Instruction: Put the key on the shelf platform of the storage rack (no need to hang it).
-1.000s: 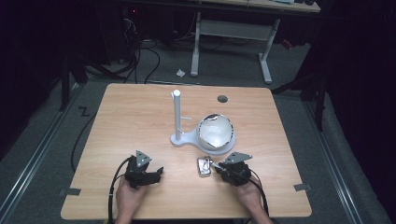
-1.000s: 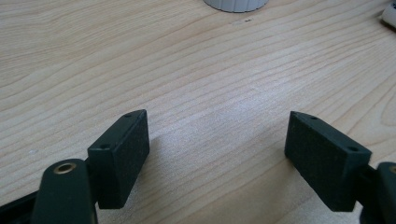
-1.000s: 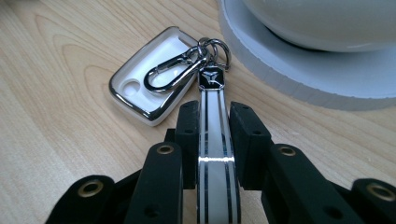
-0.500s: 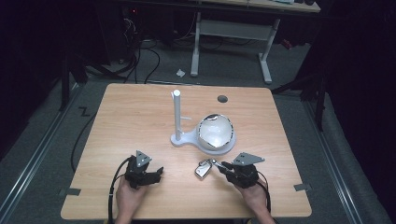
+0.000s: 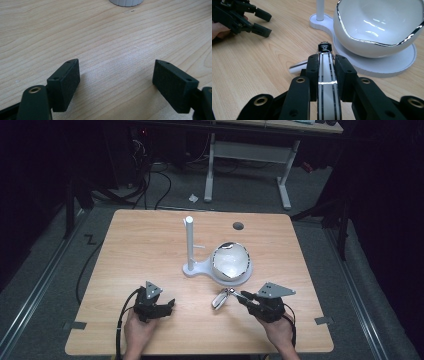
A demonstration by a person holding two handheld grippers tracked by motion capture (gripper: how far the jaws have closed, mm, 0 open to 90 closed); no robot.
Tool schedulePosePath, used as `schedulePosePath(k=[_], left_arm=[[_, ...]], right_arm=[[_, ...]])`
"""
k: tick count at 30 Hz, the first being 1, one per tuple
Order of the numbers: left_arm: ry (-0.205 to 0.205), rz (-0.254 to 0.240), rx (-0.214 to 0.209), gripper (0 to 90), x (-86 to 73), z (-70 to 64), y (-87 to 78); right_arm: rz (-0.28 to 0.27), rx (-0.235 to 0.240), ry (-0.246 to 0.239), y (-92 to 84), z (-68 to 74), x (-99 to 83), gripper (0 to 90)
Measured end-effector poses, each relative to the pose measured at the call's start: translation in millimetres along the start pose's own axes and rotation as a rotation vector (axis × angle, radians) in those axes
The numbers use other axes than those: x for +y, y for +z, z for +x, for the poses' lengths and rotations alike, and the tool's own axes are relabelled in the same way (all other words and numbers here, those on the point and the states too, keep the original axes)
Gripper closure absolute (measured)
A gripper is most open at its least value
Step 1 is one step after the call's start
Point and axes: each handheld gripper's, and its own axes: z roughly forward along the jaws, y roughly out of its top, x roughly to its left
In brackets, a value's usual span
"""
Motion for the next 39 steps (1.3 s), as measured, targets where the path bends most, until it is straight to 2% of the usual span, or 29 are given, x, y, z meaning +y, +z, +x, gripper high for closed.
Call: schedulePosePath(k=[7,17,26,39], left_arm=[[0.0,0.0,0.0,22.5,0.0,0.0,0.0],[0.0,0.0,0.0,22.5,0.0,0.0,0.0],[0.0,0.0,0.0,22.5,0.0,0.0,0.0],[0.0,0.0,0.0,22.5,0.0,0.0,0.0]], right_arm=[[-0.031,-0.015,-0.006,-16.4,-2.3,3.3,74.8],[-0.079,-0.032,0.023,-38.7,-13.7,6.8,74.8],[-0.128,-0.043,0.045,-57.6,-24.4,18.6,74.8],[-0.18,-0.066,0.055,-70.0,-38.6,39.3,74.8]])
